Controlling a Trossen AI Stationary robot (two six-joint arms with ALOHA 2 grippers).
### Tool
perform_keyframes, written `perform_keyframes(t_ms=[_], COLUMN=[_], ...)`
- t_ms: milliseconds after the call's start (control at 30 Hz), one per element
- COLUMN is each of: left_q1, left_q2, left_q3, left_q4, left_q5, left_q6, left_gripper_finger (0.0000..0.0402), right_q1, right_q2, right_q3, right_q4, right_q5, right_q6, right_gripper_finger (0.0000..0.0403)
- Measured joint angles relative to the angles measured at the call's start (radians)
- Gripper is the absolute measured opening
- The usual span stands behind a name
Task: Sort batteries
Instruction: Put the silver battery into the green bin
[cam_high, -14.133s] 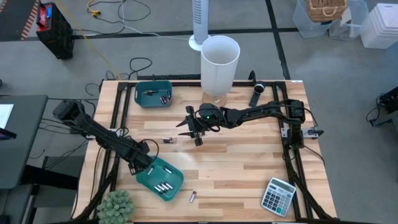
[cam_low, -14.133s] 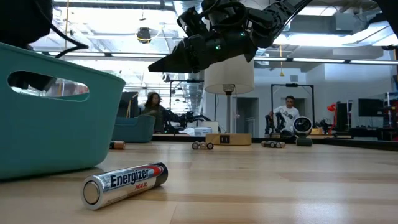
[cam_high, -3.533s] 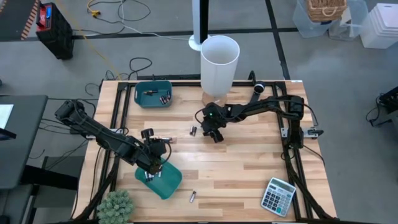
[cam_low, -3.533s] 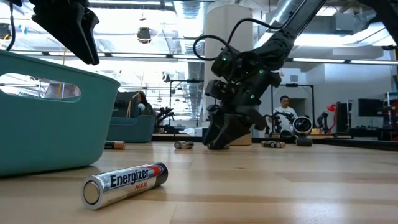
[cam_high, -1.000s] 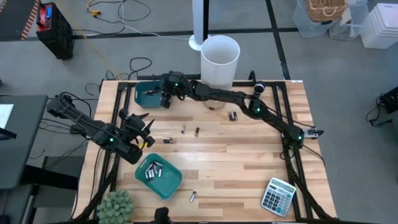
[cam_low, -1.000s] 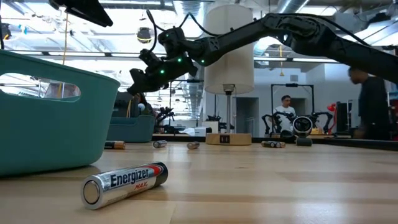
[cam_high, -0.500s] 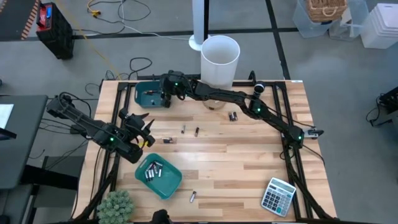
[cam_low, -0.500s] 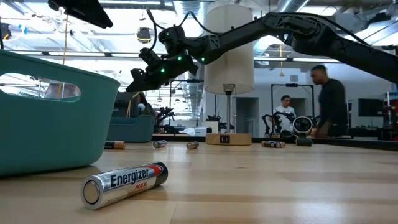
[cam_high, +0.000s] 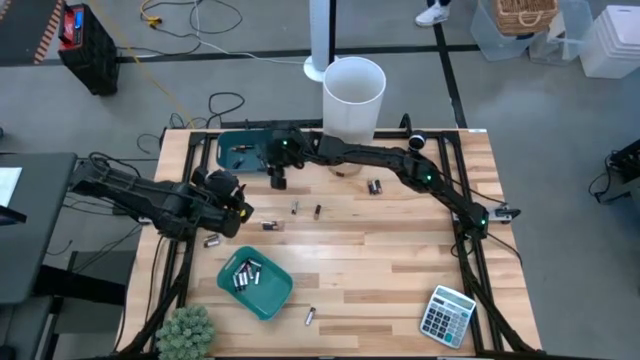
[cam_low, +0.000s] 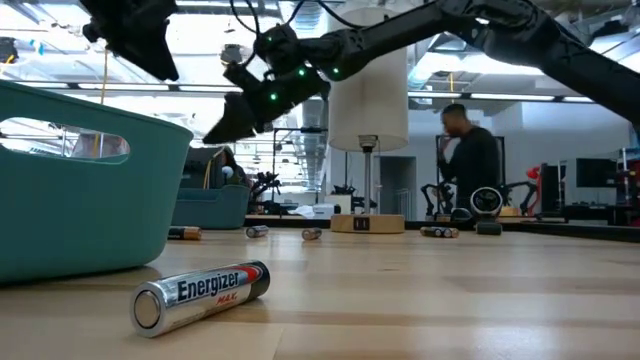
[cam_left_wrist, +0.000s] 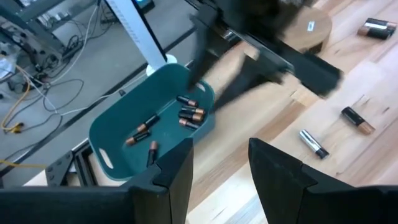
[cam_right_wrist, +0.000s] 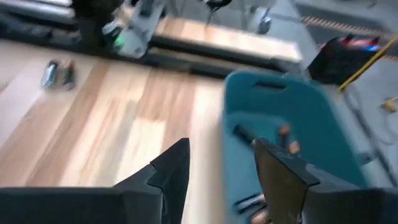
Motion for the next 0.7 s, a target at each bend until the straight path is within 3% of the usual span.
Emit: perform_keyframes(t_ms=[200,533,700], left_q1=[0.011,0.039,0.110], left_q2=[0.000,0.000,0.055], left_q3=[0.000,0.000,0.000], left_q4=[-0.003,0.006,0.094], left_q5=[0.021,0.111,0.190], left_q6=[0.008,0.021,0.170], left_gripper_finger=[0.0148,0.0148,0.0148], right_q1=[0.034,0.062,0.049], right_q2=[-0.092,-0.412,-0.560], right_q3=[-0.256,-0.787,-1.000], right_q4=[0.152,0.474,0.561], right_q5=[-0.003,0.009,0.012], right_q6=[-0.020,-0.018,-0.015], right_gripper_finger=[0.0186,0.0177,0.0177])
